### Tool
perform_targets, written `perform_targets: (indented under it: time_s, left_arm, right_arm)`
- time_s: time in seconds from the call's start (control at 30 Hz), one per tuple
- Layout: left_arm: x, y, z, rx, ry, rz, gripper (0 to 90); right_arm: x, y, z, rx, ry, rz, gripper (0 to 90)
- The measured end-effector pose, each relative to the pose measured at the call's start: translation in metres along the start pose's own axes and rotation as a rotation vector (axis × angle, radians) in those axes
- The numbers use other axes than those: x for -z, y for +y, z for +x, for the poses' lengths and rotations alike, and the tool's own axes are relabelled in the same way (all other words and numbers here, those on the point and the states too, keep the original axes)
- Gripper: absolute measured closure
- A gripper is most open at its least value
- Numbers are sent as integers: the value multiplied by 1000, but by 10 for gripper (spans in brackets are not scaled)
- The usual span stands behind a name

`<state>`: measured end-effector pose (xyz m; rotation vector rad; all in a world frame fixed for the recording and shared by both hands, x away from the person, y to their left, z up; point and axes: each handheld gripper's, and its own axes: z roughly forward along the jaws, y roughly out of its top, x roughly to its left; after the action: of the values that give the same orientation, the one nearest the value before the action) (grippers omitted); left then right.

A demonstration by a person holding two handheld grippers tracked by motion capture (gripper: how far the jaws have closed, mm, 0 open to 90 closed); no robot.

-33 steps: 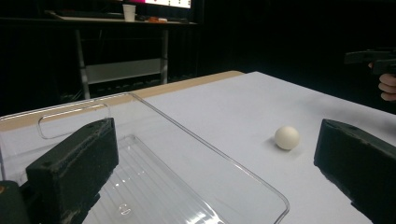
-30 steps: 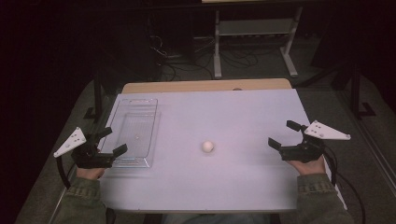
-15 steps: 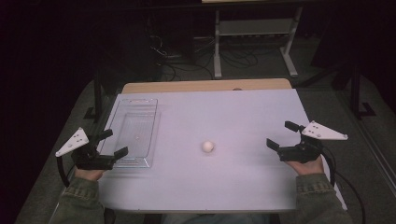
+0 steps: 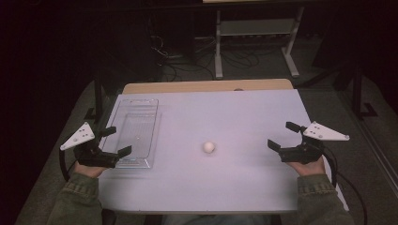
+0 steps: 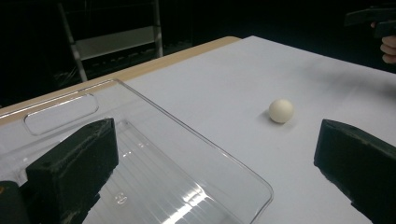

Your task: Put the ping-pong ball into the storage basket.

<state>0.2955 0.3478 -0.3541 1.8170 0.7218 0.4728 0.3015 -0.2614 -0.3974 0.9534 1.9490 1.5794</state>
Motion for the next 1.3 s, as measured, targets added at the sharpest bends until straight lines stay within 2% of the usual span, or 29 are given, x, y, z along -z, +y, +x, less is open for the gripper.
perform_targets:
  time_s: [0.5, 1.03, 1.3]
  left_arm:
    - [-14, 23, -3, -63, -21, 87, 0]
    - [-36, 46, -6, -106, -53, 175, 0]
    - [-44, 61, -10, -135, -71, 200, 0]
  right_arm:
    - [0, 0, 1, 7, 6, 3, 0]
    - [-2, 0, 2, 9, 13, 9, 0]
    - [-2, 0, 2, 11, 13, 7, 0]
